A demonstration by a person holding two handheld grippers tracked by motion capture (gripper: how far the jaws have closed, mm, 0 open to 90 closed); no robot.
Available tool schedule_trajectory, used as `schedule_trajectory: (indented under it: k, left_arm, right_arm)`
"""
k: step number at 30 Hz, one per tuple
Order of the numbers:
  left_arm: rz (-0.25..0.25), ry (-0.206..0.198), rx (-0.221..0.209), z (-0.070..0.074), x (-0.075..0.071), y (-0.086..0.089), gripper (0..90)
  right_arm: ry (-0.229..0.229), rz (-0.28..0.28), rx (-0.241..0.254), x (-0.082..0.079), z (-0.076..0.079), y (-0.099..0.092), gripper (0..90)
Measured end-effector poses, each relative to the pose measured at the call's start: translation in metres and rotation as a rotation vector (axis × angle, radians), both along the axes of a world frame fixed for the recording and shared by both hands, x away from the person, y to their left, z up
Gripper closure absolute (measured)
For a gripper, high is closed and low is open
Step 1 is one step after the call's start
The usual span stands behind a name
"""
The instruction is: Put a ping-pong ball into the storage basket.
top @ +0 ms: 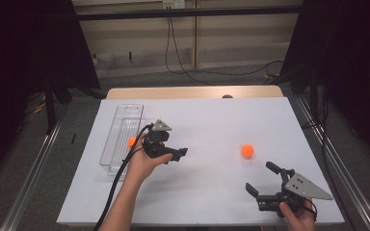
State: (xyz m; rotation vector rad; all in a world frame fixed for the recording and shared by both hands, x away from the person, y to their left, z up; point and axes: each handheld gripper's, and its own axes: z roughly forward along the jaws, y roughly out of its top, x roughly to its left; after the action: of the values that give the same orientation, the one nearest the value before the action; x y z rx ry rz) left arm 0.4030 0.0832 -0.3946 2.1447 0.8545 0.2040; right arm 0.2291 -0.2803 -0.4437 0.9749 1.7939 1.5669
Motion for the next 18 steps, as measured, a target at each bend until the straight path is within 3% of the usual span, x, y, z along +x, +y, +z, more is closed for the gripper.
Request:
schedule_trajectory:
  k: [18]
  left_arm:
    - [-0.026,0.013,-0.015,-0.004,-0.0008,-0.0083,10.6]
  right_arm:
    - [0.001,0.001,-0.002,0.0003,-0.0002,-0.0003,0.5]
